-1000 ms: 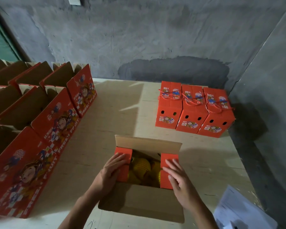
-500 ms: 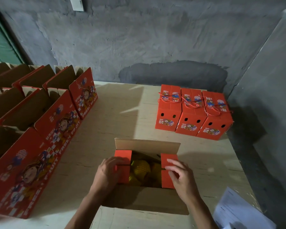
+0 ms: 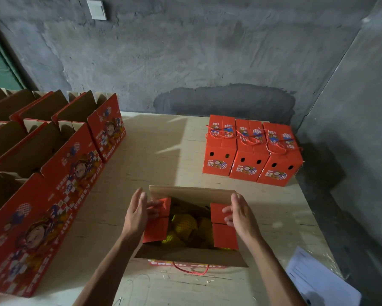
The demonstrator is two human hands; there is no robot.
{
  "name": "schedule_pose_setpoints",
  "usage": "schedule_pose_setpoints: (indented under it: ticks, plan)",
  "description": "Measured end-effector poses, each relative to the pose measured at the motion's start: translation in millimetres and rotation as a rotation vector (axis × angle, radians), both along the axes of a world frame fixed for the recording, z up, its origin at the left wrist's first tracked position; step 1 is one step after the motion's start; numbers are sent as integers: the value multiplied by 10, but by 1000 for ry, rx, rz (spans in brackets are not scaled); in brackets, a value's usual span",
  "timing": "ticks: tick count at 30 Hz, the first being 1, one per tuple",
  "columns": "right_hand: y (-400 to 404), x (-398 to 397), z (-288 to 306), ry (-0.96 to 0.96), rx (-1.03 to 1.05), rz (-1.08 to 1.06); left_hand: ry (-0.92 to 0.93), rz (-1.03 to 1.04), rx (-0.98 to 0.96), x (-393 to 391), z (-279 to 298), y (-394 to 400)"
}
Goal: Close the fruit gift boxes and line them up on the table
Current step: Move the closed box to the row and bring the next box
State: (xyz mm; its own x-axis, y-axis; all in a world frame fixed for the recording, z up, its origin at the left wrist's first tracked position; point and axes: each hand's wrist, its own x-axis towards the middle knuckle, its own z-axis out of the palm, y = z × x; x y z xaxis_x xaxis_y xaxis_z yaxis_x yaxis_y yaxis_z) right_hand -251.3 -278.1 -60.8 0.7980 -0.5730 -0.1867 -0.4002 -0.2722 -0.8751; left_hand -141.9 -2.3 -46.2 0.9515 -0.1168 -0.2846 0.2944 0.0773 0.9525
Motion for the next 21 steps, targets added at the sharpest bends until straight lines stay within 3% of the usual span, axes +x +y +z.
schedule_pose_setpoints:
  ticks: [2, 5, 11, 21]
  plan:
    - [-19, 60, -15, 25, 100, -50, -108, -136, 40, -24, -29, -1]
    - [-11, 52, -11, -16, 217, -127, -129, -166, 15, -32, -10, 0]
    - [65, -58, -25, -97, 102, -81, -208, -133, 134, -106, -80, 54]
    - [19, -501, -256, -239, 113, 42, -281, -169, 310, -145, -319, 283]
